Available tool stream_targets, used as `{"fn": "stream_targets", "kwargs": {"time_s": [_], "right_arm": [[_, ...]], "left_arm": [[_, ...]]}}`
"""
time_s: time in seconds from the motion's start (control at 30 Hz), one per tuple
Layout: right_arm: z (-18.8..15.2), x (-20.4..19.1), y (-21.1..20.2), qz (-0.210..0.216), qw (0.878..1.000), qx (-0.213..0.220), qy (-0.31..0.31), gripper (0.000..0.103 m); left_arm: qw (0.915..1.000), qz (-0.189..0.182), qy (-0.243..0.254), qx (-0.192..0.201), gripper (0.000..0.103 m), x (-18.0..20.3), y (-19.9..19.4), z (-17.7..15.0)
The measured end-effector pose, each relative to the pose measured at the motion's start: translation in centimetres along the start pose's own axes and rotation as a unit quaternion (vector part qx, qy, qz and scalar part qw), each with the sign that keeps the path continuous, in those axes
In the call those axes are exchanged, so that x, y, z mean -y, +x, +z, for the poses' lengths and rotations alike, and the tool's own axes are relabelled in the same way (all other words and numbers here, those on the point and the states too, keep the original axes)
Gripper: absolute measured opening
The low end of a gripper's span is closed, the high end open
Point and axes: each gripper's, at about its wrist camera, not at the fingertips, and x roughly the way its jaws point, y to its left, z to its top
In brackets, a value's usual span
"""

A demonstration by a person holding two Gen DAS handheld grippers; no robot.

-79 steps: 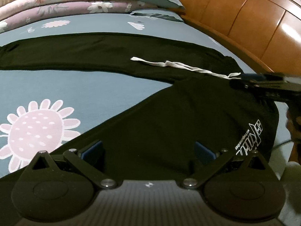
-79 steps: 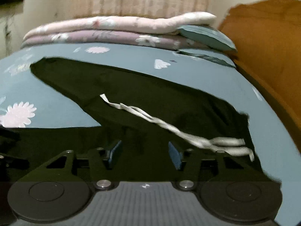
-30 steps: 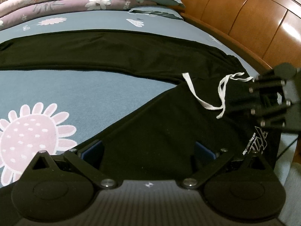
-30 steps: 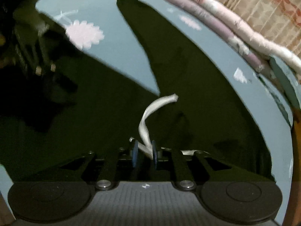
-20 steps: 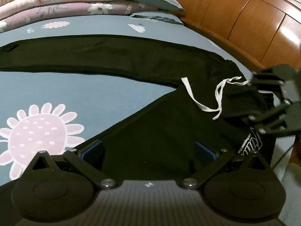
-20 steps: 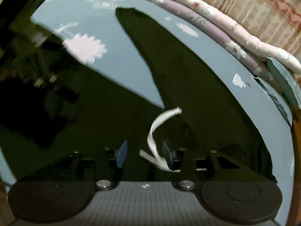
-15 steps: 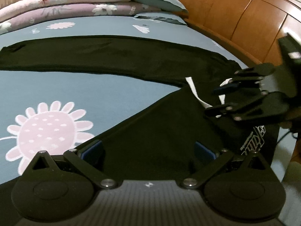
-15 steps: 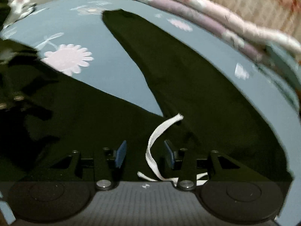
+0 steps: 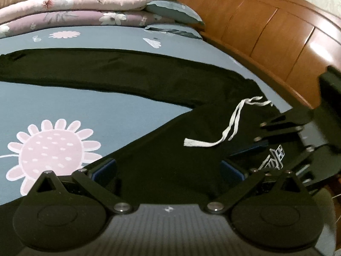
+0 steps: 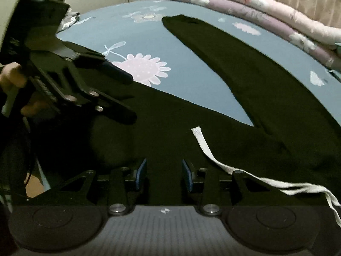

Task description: Fold clothes

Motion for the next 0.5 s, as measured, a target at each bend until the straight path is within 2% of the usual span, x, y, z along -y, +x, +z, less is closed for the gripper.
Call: {"fn": "stream_targets", "kwargs": {"time_s": [0.07, 0.17, 0.33, 0.4, 0.5], "right_arm": [[-0.5, 0.3, -0.9, -0.016, 1.000, 0.003, 0.005, 0.041], [-1.6, 3.8, -2.1, -0.084, 0.994, 0.009, 0.062, 0.041], [-2.5, 10.1, -2.8, -0.198, 0.968, 0.027, 0.153, 0.045], [-2.4, 12.9, -2.4, -0.232, 0.955, 0.033, 0.182, 0.046], [-2.3, 16.0, -0.7, -0.258, 0.944, 0.021, 0.203, 0.046]], "left_arm": [[1.0000, 0.001, 0.005, -0.002, 0.102, 0.3, 0.2, 0.0], [1.0000, -0.004, 0.007, -0.004, 0.102, 0.6, 0.4, 0.0], [0.9999, -0.002, 0.011, -0.008, 0.102, 1.0, 1.1, 0.2], [0.9998, -0.004, 0.012, -0.012, 0.102, 1.1, 1.6, 0.2], [0.9997, -0.003, 0.018, -0.019, 0.102, 1.3, 2.2, 0.2]]}}
